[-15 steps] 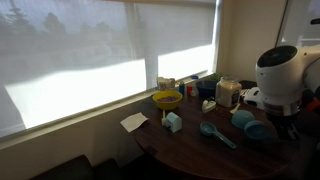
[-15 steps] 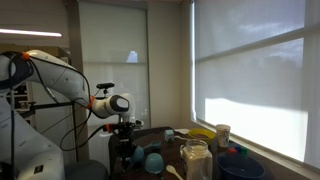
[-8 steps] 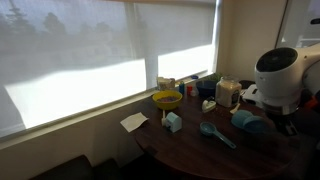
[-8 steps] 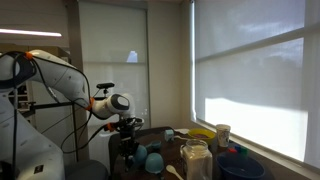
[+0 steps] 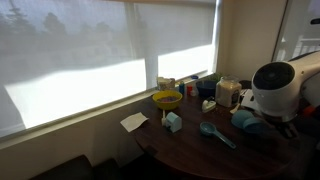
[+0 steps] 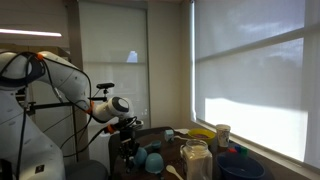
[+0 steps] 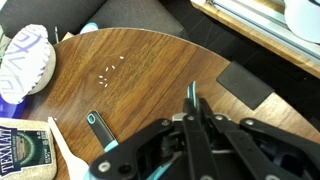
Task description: Turn the three serving spoons upside down, starting with one on far right moving to the far left
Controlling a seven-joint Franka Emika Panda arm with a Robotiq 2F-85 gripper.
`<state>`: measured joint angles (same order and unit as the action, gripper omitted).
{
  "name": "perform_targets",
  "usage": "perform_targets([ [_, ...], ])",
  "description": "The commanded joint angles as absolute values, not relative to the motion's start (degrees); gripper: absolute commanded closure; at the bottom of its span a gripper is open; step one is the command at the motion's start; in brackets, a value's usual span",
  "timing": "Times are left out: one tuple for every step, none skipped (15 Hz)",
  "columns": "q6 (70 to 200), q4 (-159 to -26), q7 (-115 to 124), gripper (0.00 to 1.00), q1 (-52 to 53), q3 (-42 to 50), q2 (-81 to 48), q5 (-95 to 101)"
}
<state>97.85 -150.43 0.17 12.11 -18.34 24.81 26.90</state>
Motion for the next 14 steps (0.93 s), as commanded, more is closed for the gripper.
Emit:
perform_targets([
  [95.09,-148.47,2.58,0.88,13.43,-19.17,21.96,30.1],
  [94.78,-148.4,2.65,0.79,13.57,-19.29,21.58,30.55],
  [94.51,-148.32,2.7,0.75,13.74,-19.36,21.31,30.85],
  [94.1,-148.1,2.77,0.68,13.94,-19.43,20.95,31.02],
  [93.79,-147.94,2.76,0.56,14.16,-19.42,20.7,31.09],
  [93.58,-147.84,2.79,0.49,14.32,-19.43,20.47,31.23],
  [93.48,-147.76,2.75,0.43,14.42,-19.41,20.28,31.29],
  [93.41,-147.71,2.76,0.36,14.52,-19.39,20.12,31.38],
  [93.41,-147.65,2.72,0.3,14.64,-19.35,19.93,31.4],
  [93.62,-147.62,2.49,0.26,14.81,-19.23,19.78,31.07],
  [93.82,-147.65,2.44,0.23,14.91,-19.18,19.66,30.88],
  [94.32,-147.63,1.83,0.14,15.14,-18.85,19.63,29.91],
  [94.59,-147.55,1.31,0.02,15.33,-18.58,19.73,29.22],
  [95.03,-147.43,0.69,0.0,15.54,-18.1,20.11,28.03],
])
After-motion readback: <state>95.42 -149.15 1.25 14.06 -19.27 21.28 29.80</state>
